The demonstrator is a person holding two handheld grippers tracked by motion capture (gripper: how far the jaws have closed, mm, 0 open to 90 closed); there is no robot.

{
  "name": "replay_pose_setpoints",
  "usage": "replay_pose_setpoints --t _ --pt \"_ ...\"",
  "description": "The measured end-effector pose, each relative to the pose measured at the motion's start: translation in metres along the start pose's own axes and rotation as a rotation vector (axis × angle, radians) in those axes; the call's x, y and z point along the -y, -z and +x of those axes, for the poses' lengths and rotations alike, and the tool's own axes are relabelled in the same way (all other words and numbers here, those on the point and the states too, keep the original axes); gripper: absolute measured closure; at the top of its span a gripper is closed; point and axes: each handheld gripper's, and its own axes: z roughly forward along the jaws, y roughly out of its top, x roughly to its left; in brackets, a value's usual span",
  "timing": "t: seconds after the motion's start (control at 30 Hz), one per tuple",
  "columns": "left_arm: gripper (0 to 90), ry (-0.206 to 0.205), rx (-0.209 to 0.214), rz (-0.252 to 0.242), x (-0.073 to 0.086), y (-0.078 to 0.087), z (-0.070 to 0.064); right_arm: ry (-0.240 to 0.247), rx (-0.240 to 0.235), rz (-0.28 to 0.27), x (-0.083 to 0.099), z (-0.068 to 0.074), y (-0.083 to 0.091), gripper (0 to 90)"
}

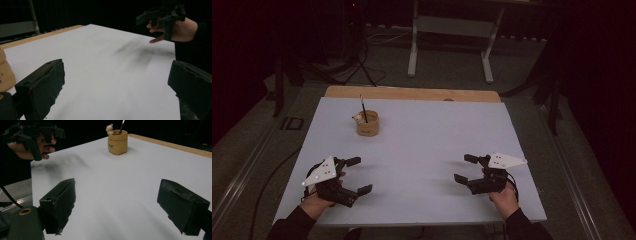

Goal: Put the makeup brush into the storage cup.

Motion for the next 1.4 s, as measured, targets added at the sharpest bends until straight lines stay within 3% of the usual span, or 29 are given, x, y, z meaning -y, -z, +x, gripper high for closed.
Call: replay_pose_setpoints --t 0.2,0.33,0.47,0.83,1.4 --pt "1.0 -0.008 0.023 0.008 0.007 0.005 -0.003 0.003 -0.003 0.0 0.001 0.0 -0.001 15.0" --pt "0.9 0.021 0.021 -0.006 0.01 0.007 -0.003 -0.001 -0.005 0.0 0.001 0.0 0.0 15.0" --pt "0.9 0.02 0.022 0.022 0.016 0.005 -0.004 0.001 -0.011 0.006 0.002 0.0 -0.001 15.0" --pt "1.0 0.053 -0.03 0.016 0.022 0.013 0.002 0.033 -0.019 0.007 0.004 0.001 0.0 14.9" --pt "1.0 0.063 -0.043 0.014 0.023 0.012 0.003 0.059 -0.04 0.053 0.01 0.002 -0.006 14.9"
